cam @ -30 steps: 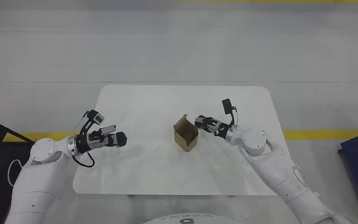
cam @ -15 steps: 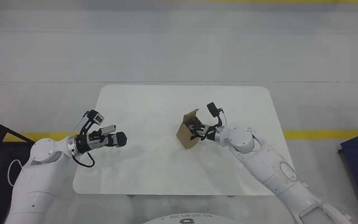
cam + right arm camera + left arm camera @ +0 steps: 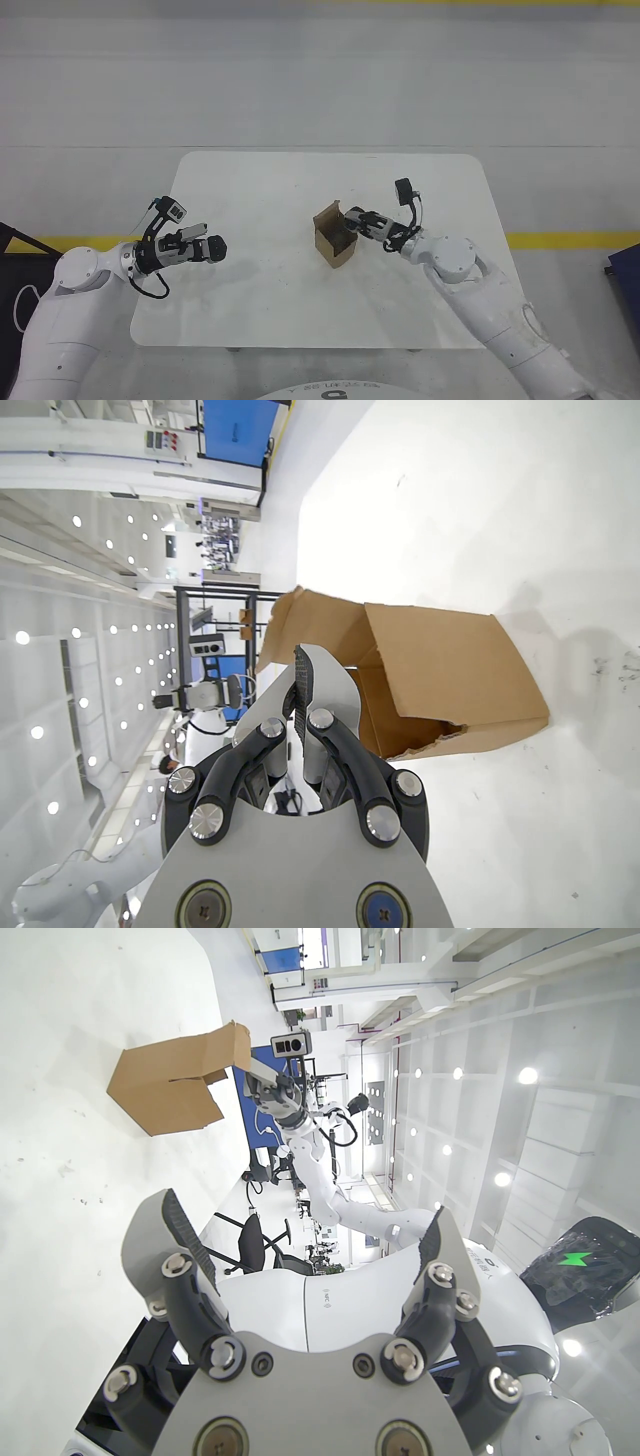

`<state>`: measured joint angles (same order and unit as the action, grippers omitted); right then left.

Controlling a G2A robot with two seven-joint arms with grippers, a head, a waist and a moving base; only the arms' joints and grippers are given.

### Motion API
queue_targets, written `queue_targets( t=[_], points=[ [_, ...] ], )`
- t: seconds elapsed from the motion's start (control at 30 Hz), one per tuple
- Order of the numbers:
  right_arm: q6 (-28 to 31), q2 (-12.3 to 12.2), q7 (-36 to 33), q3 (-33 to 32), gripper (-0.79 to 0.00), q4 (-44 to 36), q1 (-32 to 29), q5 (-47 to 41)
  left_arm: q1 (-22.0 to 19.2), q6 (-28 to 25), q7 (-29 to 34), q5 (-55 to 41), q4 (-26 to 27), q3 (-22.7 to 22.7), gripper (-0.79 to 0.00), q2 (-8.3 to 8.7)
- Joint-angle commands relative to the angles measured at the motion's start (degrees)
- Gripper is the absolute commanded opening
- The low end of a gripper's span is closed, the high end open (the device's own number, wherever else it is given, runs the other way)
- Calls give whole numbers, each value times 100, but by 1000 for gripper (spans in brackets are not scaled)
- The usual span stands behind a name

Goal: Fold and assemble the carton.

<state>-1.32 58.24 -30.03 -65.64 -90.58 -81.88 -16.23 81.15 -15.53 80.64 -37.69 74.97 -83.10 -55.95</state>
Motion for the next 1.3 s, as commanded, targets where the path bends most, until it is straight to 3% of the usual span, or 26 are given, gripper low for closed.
queue_targets(
  t=[0.0, 0.2, 0.47, 0.73, 0.93, 1.27],
  points=[
    [-147, 8, -297, 9, -785, 166, 165, -91, 0, 0, 0, 0, 0, 0, 0, 0],
    [-381, 115, -848, 364, -785, 796, 795, -132, 0, 0, 0, 0, 0, 0, 0, 0],
    [-525, 233, -1272, 1002, -785, 1003, 1198, 550, 0, 0, 0, 0, 0, 0, 0, 0],
    [-557, 261, -1102, 1042, -785, 865, 1109, 655, 0, 0, 0, 0, 0, 0, 0, 0],
    [-1252, 313, -1245, 1071, -785, 1053, 1286, 395, 0, 0, 0, 0, 0, 0, 0, 0],
    [-1670, 432, -1102, 1315, -785, 1258, 1525, 430, 0, 0, 0, 0, 0, 0, 0, 0]
  ],
)
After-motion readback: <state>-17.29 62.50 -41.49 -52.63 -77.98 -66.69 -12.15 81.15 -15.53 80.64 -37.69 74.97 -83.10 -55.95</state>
